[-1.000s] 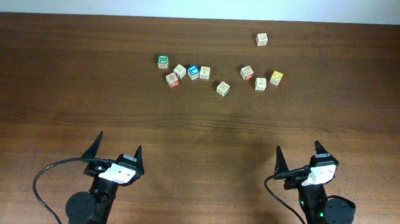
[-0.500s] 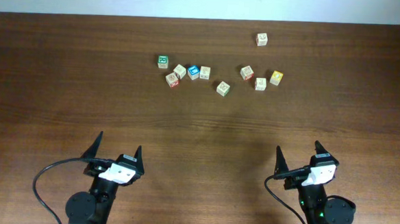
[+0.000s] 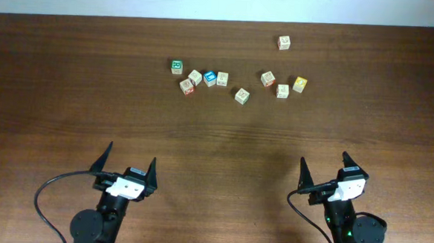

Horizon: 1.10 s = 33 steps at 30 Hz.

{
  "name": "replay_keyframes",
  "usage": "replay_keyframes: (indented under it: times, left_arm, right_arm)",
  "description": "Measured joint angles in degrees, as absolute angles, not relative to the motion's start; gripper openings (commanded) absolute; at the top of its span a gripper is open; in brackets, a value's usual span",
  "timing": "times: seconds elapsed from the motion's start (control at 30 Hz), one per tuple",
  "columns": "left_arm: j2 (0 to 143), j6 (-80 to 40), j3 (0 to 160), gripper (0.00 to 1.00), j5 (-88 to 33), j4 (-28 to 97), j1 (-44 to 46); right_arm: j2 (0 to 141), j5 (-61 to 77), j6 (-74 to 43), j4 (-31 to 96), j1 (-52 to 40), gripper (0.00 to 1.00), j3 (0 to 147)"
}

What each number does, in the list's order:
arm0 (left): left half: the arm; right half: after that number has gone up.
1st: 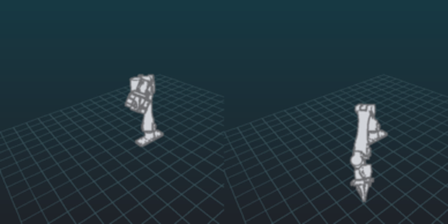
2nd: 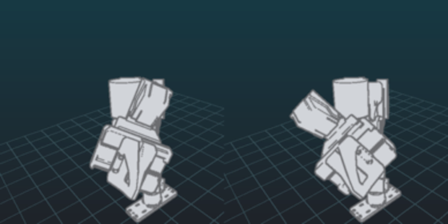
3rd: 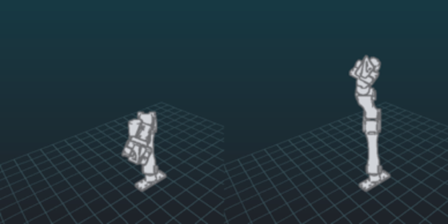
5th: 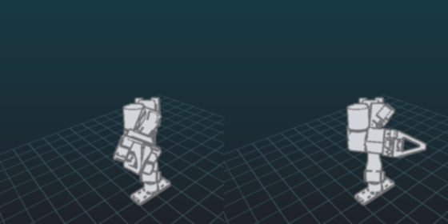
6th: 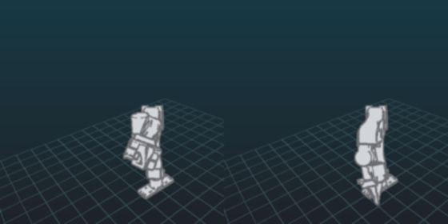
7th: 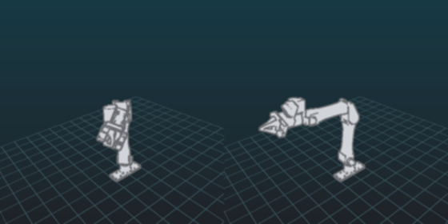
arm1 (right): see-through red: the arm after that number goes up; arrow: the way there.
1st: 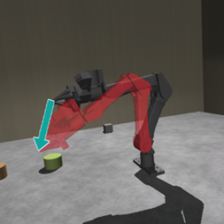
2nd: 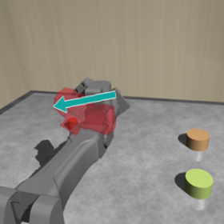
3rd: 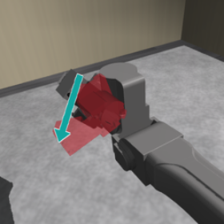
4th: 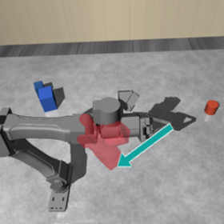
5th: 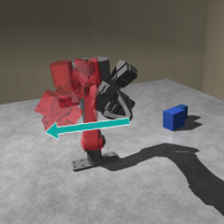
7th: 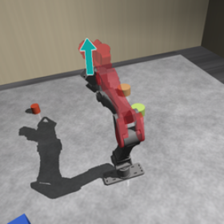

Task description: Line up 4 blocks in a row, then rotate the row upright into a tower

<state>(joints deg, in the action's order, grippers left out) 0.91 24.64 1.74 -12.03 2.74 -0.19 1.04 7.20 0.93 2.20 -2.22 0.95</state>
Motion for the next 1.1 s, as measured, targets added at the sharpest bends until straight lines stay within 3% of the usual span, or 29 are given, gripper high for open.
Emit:
replay_keyframes:
  times: [0.23, 0.43, 1.1]
  left_arm:
    - [6.5, 20.5, 9.5, 0.99, -13.6, 7.2, -0.2]
    - [18.5, 19.7, 23.1, 0.99, -14.8, 15.2, -0.2]
    - [77.5, 19.4, 76.9, 0.99, -19.0, 48.1, -0.3]
  right_arm:
    - [5.1, 7.2, 0.9, 2.5, -2.2, 0.98, 7.2]
    - [17.6, 8.5, 0.9, 4.4, -2.2, 0.98, 19.4]
    - [78.2, 15.4, 0.9, 45.2, -2.2, 0.98, 78.1]
